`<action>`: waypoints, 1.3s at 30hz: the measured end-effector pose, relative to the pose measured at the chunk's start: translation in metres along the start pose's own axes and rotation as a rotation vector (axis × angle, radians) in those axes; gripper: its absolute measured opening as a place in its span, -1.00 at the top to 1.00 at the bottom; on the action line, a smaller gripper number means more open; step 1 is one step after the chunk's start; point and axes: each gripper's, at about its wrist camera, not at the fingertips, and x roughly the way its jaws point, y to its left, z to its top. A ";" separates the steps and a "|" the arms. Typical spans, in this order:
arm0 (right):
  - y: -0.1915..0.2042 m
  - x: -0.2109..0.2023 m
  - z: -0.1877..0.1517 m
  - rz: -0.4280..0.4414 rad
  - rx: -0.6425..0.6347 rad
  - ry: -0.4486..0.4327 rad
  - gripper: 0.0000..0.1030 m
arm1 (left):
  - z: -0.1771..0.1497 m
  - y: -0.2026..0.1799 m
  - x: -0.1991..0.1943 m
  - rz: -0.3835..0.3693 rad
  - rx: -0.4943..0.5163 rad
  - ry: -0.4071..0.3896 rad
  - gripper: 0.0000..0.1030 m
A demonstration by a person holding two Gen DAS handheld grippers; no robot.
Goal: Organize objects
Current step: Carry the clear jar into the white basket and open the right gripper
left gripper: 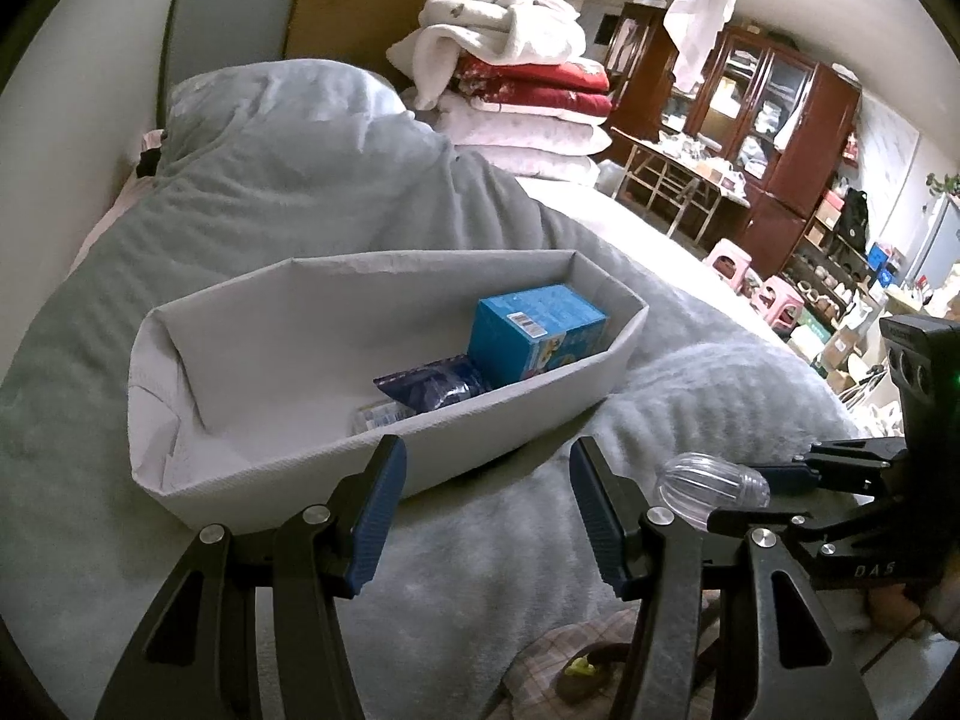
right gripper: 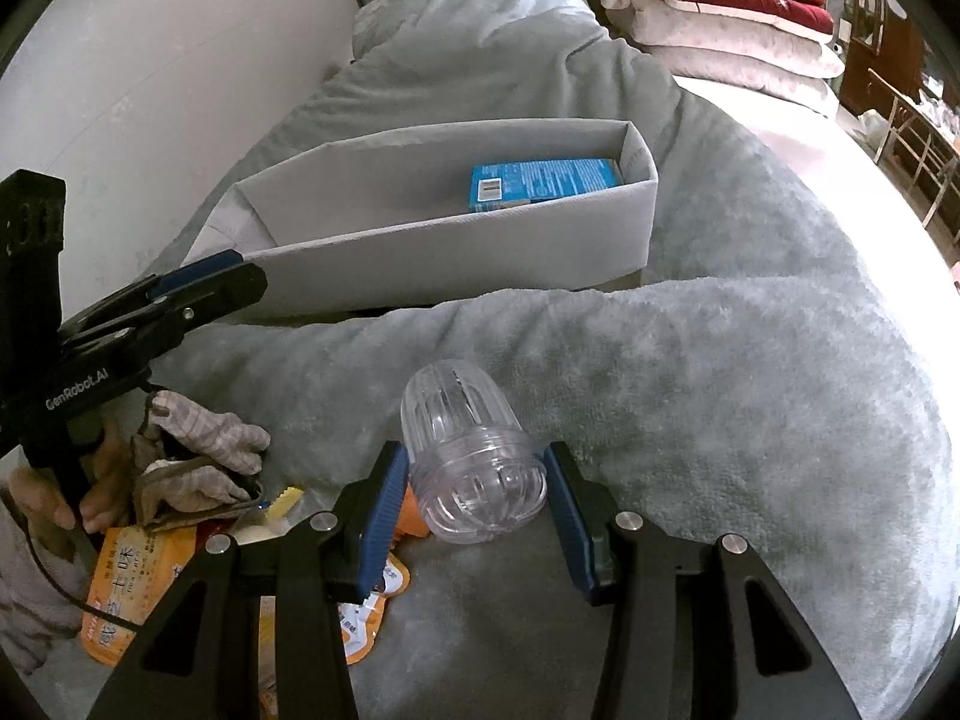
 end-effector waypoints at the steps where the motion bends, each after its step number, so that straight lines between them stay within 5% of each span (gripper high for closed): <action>1: 0.000 -0.001 0.001 -0.001 -0.002 -0.002 0.12 | 0.001 0.000 0.001 0.000 -0.001 0.001 -0.09; 13: 0.004 -0.008 0.022 0.045 -0.009 -0.035 0.12 | 0.004 0.010 0.002 0.026 -0.039 -0.006 -0.09; 23: 0.044 -0.003 0.088 0.075 -0.077 -0.079 0.12 | 0.029 0.049 -0.008 0.054 -0.176 -0.147 -0.09; 25: 0.048 0.004 0.104 0.077 -0.055 -0.046 0.12 | 0.028 0.060 0.000 0.086 -0.220 -0.119 -0.08; 29: 0.055 0.019 0.132 0.124 -0.003 0.001 0.12 | 0.015 0.078 0.024 0.130 -0.305 0.033 0.44; 39: 0.057 0.086 0.160 0.172 0.121 0.167 0.12 | 0.003 0.068 0.031 0.188 -0.272 0.119 0.45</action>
